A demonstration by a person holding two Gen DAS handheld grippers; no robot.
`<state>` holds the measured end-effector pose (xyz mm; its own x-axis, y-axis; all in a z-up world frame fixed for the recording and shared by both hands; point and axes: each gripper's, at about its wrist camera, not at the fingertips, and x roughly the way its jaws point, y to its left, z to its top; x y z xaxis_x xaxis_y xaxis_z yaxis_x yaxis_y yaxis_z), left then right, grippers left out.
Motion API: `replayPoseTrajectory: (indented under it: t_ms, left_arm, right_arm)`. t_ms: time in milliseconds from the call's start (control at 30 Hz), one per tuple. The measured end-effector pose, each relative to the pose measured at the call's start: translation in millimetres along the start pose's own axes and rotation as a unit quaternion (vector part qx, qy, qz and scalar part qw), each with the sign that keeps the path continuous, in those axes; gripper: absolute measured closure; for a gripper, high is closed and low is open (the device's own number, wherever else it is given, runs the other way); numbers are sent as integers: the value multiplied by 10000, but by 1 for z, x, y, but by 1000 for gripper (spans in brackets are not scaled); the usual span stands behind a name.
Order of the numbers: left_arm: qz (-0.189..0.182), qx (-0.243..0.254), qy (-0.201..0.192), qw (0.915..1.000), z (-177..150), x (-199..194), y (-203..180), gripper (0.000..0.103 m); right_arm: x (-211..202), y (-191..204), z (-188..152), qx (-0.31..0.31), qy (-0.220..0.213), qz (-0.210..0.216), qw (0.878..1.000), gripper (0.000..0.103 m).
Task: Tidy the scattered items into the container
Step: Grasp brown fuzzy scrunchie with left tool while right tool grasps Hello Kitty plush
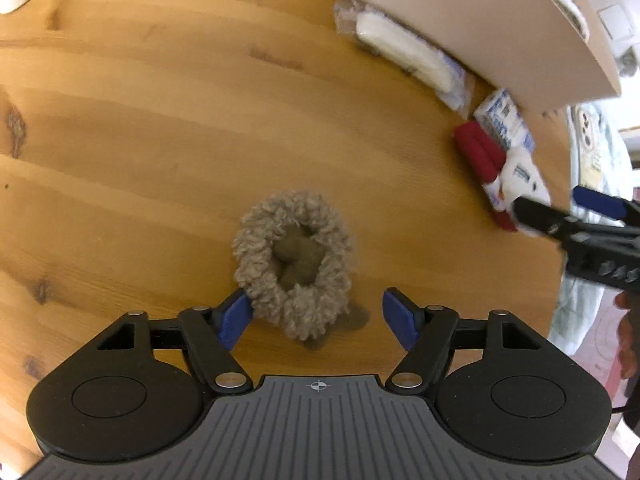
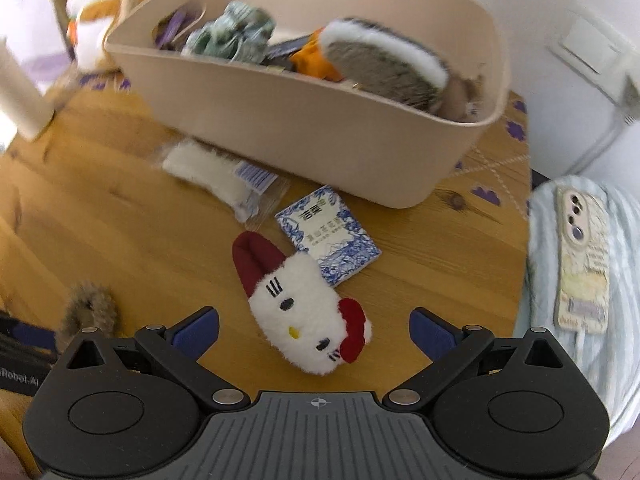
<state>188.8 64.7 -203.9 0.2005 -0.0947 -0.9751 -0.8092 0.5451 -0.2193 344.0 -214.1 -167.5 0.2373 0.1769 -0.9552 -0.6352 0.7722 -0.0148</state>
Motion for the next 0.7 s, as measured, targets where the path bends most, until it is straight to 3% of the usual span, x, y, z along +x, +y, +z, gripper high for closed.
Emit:
replayPoseTrajectory:
  t_ms: [200, 367, 467, 533, 567, 700]
  left_arm:
    - [226, 229, -108, 9994, 0, -2, -13, 29]
    - [436, 496, -271, 9975, -3, -6, -21, 34]
    - [586, 658, -385, 9954, -4, -10, -24, 49]
    - [643, 776, -459, 9938, -3, -13, -22, 70]
    - [641, 812, -459, 9936, -4, -14, -18, 71]
    - [633, 875, -448, 9931, -5, -19, -6, 79]
  right_arm:
    - [14, 2, 2, -173, 24, 122, 9998, 2]
    - [23, -1, 0, -142, 118, 208, 9996, 17]
    - [26, -2, -4, -76, 132, 240, 9996, 26]
    - [26, -4, -8, 1, 124, 278, 9995, 33]
    - [26, -5, -10, 51, 96, 319, 9994, 39]
    - [23, -4, -15, 120, -45, 391, 9992, 45]
